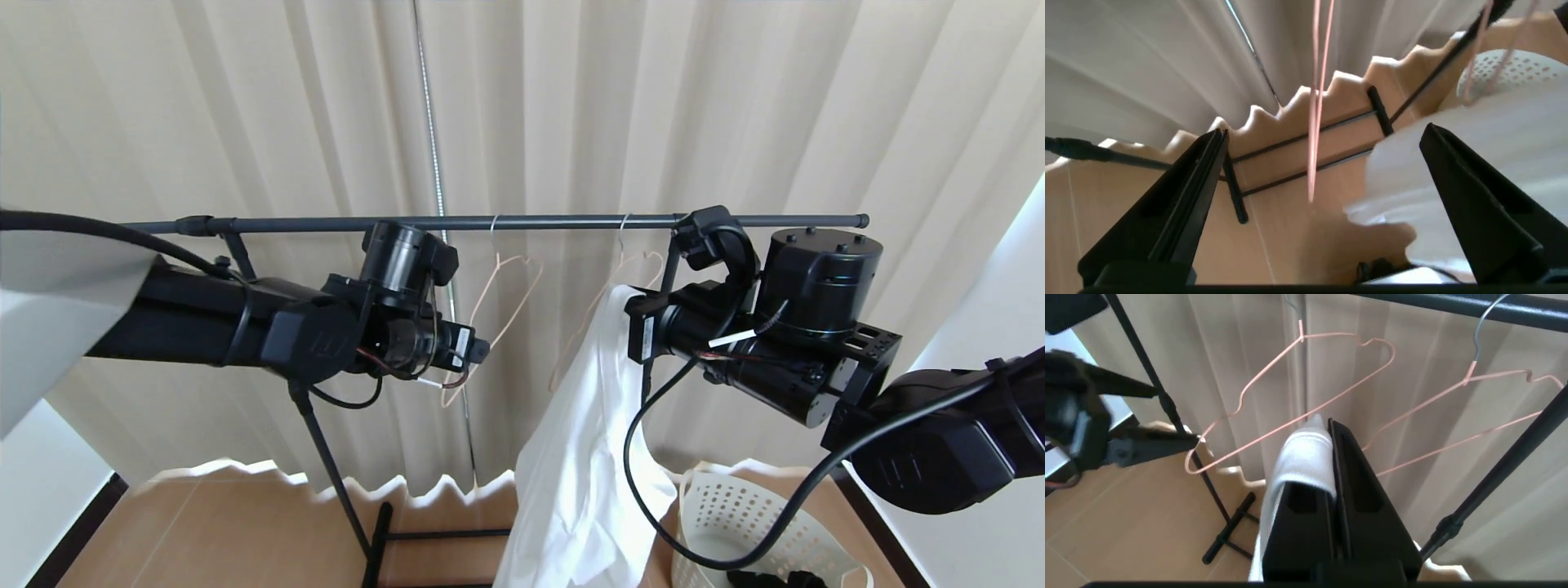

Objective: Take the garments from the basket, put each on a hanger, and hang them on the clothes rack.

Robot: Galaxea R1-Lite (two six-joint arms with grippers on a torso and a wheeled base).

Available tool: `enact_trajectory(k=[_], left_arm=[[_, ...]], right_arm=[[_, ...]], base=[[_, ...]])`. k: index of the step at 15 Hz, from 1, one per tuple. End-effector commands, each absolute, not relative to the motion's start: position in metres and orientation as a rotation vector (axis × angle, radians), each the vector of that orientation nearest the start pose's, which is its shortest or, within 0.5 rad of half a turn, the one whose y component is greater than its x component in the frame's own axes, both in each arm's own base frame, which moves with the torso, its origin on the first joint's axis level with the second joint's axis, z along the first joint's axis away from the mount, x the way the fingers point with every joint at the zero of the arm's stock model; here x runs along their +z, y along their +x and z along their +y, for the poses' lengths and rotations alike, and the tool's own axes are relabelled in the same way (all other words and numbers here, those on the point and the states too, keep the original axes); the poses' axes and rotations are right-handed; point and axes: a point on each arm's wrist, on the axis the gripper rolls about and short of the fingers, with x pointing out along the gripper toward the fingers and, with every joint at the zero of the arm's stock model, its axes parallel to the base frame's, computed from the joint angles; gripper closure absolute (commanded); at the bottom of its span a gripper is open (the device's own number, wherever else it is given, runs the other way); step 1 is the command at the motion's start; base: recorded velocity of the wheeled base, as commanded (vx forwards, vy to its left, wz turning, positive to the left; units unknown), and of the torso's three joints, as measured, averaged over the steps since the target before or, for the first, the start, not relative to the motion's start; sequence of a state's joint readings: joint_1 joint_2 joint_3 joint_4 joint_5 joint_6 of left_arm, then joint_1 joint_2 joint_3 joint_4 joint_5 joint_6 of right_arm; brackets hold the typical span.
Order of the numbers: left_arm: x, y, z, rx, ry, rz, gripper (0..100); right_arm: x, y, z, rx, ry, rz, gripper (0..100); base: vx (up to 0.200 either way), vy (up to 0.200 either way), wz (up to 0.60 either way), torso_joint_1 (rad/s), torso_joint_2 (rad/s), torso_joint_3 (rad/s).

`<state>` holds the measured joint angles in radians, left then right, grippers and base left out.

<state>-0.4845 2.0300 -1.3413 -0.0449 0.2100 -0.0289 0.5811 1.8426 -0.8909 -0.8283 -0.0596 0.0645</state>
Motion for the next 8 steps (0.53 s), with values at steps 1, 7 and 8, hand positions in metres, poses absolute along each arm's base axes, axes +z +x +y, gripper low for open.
enact_trajectory(k=[1, 7, 8], left_arm=[[0.126, 0.385, -0.190, -0.222, 0.204, 0.638, 0], [0.109, 0.424, -0.207, -0.178, 0.197, 0.587, 0], [0.105, 0.429, -0.209, -0.177, 0.196, 0.582, 0]], right_arm=[[0.178, 0.289, 0.188, 0.517, 0.024, 0.135, 100], [0.178, 0.289, 0.189, 0.517, 0.023, 0.136, 100], [0.178, 0.289, 0.189, 0.517, 0.023, 0.136, 100]], base=[[0.000, 0.000, 0.00, 0.000, 0.00, 0.000], [0.000, 0.000, 0.00, 0.000, 0.00, 0.000], [0.000, 0.000, 0.00, 0.000, 0.00, 0.000]])
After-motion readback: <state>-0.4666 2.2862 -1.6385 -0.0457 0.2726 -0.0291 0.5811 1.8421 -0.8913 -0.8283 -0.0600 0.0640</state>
